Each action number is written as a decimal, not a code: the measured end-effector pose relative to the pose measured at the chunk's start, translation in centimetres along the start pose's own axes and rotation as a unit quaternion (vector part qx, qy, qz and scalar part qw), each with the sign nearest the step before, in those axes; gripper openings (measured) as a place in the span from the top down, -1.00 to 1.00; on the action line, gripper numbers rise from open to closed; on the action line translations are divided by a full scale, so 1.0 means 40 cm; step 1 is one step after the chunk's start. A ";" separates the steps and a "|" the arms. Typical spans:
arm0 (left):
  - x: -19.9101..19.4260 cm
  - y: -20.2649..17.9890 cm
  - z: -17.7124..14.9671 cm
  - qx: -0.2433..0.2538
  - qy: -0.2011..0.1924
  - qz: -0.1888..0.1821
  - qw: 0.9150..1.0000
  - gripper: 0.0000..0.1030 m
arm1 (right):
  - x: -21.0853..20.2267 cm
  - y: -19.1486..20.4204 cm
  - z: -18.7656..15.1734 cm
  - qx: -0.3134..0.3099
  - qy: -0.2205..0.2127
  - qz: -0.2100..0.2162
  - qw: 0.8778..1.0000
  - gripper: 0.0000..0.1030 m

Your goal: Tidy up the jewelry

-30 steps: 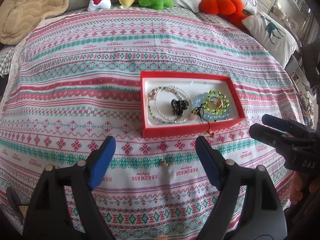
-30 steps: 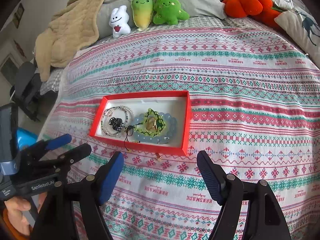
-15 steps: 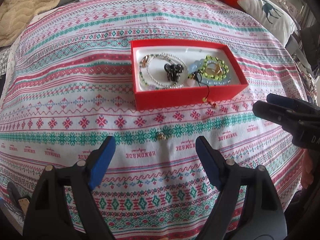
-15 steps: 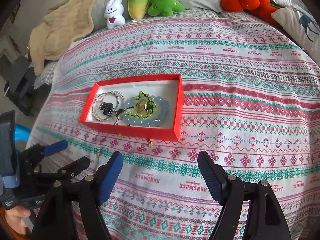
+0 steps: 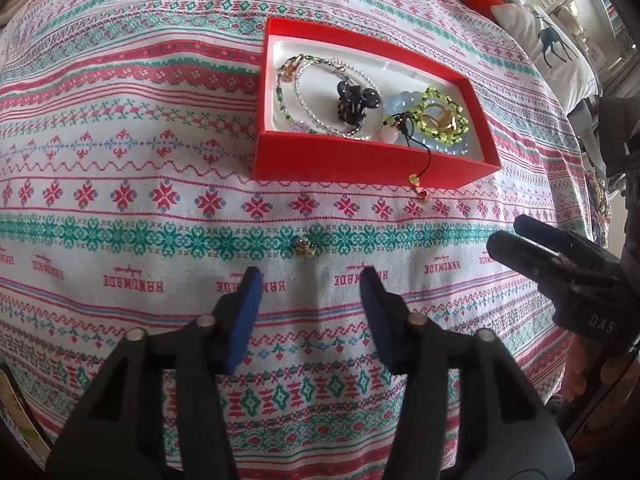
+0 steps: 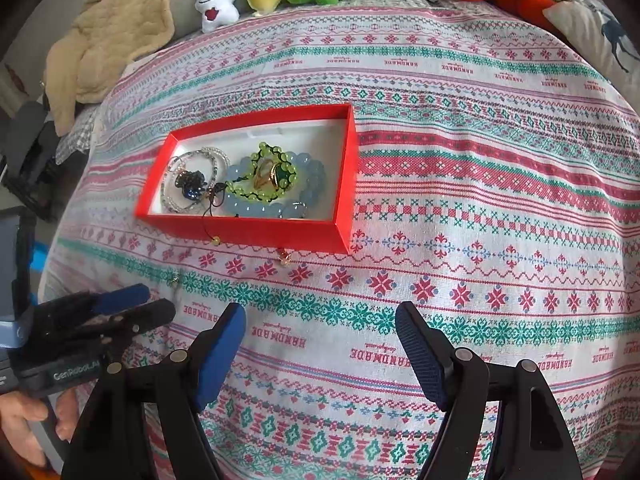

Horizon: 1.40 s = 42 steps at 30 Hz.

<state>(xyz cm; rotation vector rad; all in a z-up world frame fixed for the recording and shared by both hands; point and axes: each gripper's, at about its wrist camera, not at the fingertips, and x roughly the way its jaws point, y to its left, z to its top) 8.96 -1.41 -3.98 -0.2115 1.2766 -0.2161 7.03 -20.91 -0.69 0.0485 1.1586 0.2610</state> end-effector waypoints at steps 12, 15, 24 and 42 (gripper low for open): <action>0.059 -0.013 0.040 -0.007 -0.008 0.035 0.999 0.59 | 0.029 -0.001 0.004 0.006 0.009 -0.003 1.000 -0.52; 0.068 -0.012 0.043 0.005 -0.020 0.033 0.999 0.77 | 0.036 0.001 0.008 0.006 0.011 -0.005 1.000 -0.52; 0.046 -0.002 0.048 0.008 -0.029 0.039 0.999 0.78 | 0.059 0.017 0.026 0.012 0.009 -0.002 1.000 -0.52; 0.010 0.024 0.034 0.008 -0.037 0.039 0.999 0.78 | 0.156 0.068 0.075 0.035 0.010 -0.009 0.999 0.55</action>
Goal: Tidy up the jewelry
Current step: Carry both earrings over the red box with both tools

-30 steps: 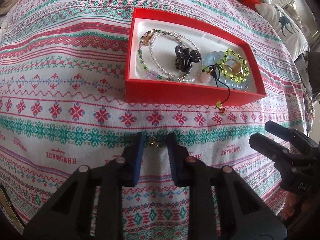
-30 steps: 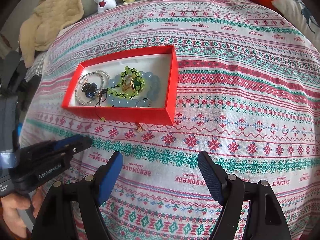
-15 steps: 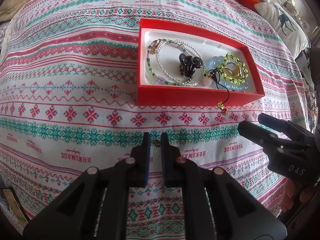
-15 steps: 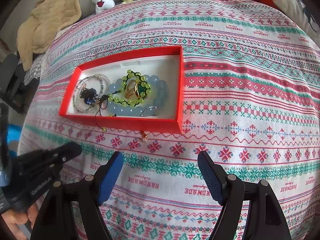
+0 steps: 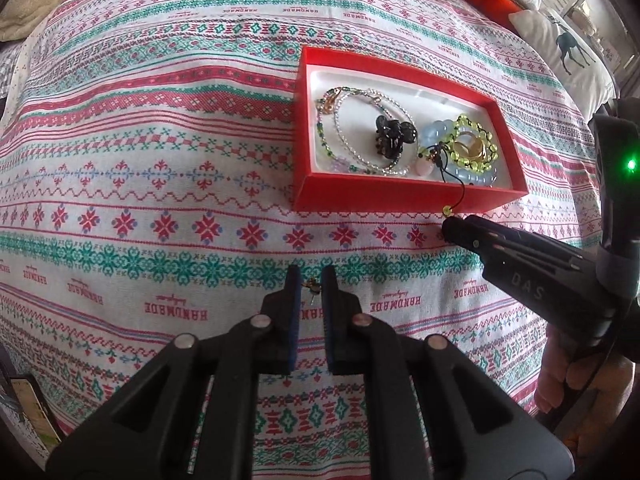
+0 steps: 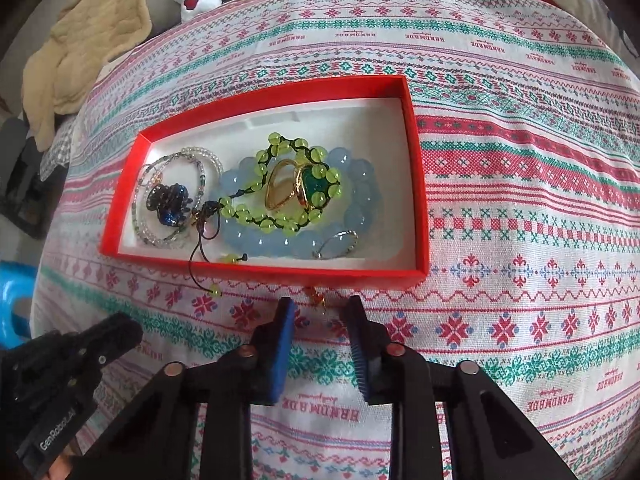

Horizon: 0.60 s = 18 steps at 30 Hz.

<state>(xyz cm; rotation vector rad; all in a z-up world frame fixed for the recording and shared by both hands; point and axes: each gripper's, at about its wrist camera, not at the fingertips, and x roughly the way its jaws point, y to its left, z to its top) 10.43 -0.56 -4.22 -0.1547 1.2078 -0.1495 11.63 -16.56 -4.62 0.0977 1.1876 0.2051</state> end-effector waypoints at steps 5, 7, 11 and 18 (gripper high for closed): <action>-0.008 0.010 -0.004 -0.001 0.000 0.000 1.000 0.78 | 0.011 0.013 0.005 0.000 -0.006 -0.011 1.000 0.70; -0.010 0.012 -0.005 -0.001 0.000 0.000 1.000 0.78 | 0.015 0.019 0.007 -0.002 -0.008 -0.016 1.000 0.76; -0.009 0.007 -0.003 -0.002 0.001 0.000 1.000 0.78 | 0.022 0.032 0.008 -0.011 -0.011 -0.021 1.000 0.88; -0.032 0.014 -0.001 -0.003 -0.006 -0.004 1.000 0.78 | -0.008 0.015 0.001 -0.008 -0.008 0.003 1.000 0.89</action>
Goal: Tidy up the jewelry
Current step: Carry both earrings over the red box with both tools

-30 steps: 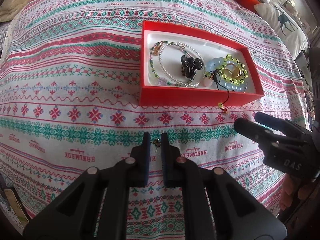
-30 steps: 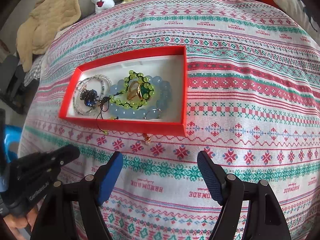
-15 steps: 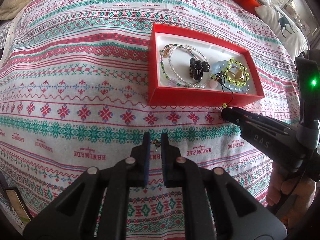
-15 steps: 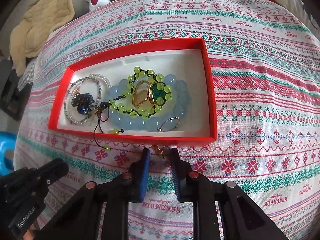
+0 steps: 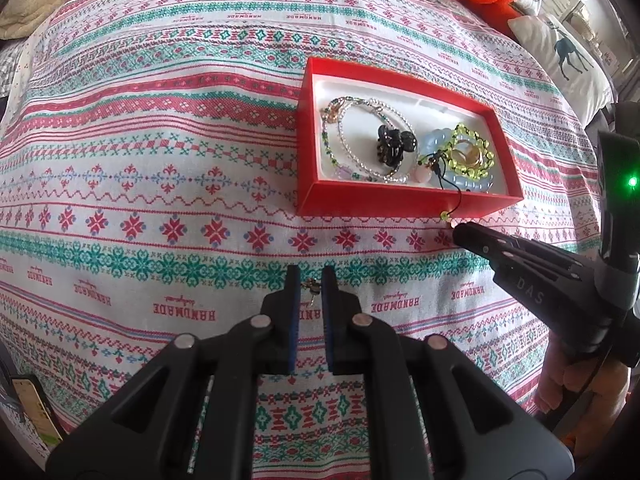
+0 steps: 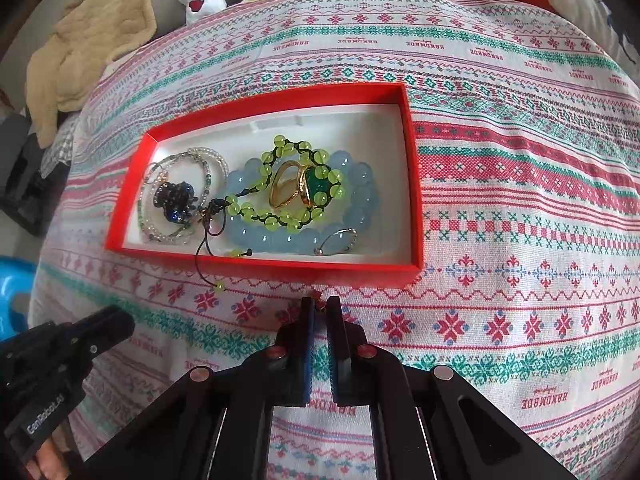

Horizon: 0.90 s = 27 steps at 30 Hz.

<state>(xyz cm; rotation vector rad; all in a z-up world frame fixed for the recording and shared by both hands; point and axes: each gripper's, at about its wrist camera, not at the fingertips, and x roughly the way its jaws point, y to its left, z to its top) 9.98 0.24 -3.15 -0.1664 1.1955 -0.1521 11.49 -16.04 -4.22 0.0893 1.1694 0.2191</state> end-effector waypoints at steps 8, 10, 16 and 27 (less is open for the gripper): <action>-0.037 0.014 0.013 -0.003 -0.015 -0.015 1.000 0.78 | -0.080 -0.019 -0.010 0.000 -0.012 0.033 0.999 0.89; -0.049 0.013 0.015 -0.003 -0.022 -0.019 1.000 0.78 | -0.107 -0.022 -0.011 -0.001 -0.021 0.041 0.999 0.89; -0.083 -0.010 0.027 -0.004 -0.045 -0.035 0.998 0.78 | -0.174 -0.030 -0.005 0.004 -0.048 0.063 0.997 0.89; -0.072 -0.070 0.082 0.009 -0.081 -0.042 0.996 0.78 | -0.197 -0.044 0.019 0.005 -0.077 0.065 0.995 0.88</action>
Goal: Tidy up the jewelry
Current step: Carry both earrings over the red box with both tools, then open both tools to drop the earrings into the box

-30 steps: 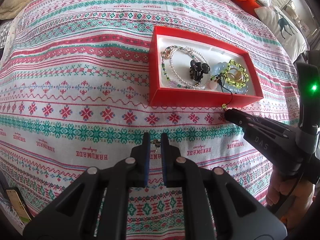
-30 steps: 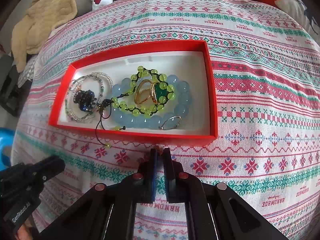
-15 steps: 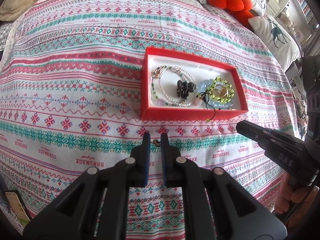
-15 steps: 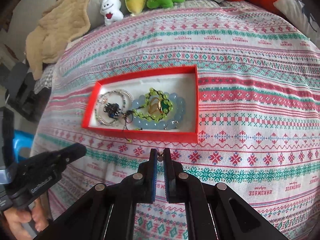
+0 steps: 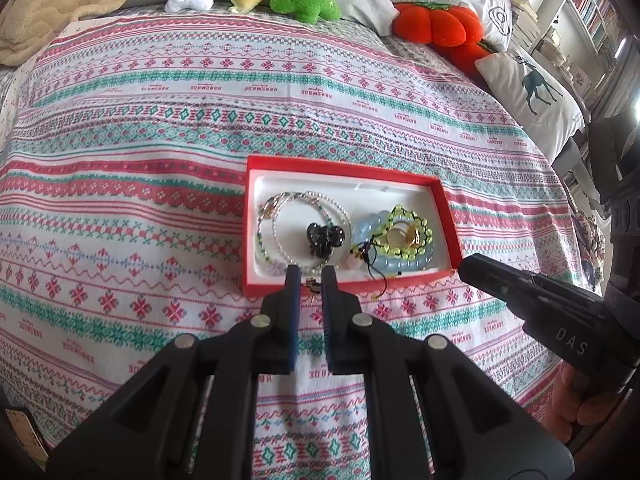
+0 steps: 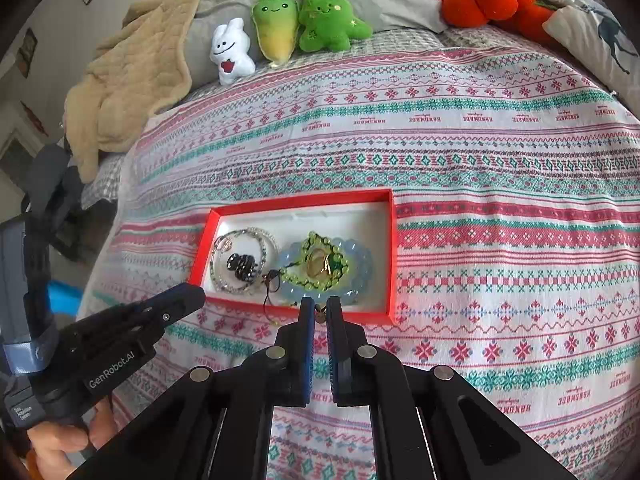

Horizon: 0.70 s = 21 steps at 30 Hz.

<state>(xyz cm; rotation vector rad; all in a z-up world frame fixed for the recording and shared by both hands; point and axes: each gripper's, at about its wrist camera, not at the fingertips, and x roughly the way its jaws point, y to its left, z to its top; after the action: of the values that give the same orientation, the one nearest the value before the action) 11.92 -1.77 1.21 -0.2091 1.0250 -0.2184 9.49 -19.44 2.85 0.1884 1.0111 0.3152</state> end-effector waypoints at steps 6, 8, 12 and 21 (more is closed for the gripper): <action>0.022 -0.004 0.012 -0.002 -0.007 0.004 1.000 0.78 | 0.019 -0.024 0.013 0.009 0.000 0.001 1.000 0.88; 0.026 -0.008 0.015 0.001 -0.008 0.005 1.000 0.78 | 0.021 -0.028 0.015 0.008 0.000 0.001 1.000 0.87; 0.028 -0.014 0.017 0.008 -0.015 0.017 1.000 0.71 | 0.020 -0.035 0.022 0.010 -0.010 -0.005 1.000 0.80; -0.006 -0.017 0.000 0.019 -0.020 0.047 0.999 -0.18 | -0.005 -0.028 0.009 -0.009 -0.002 -0.024 1.000 0.71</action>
<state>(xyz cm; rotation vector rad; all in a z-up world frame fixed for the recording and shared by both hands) 11.76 -2.35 1.60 -0.1293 0.9876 -0.1483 9.90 -20.58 2.85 0.1481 1.0065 0.2797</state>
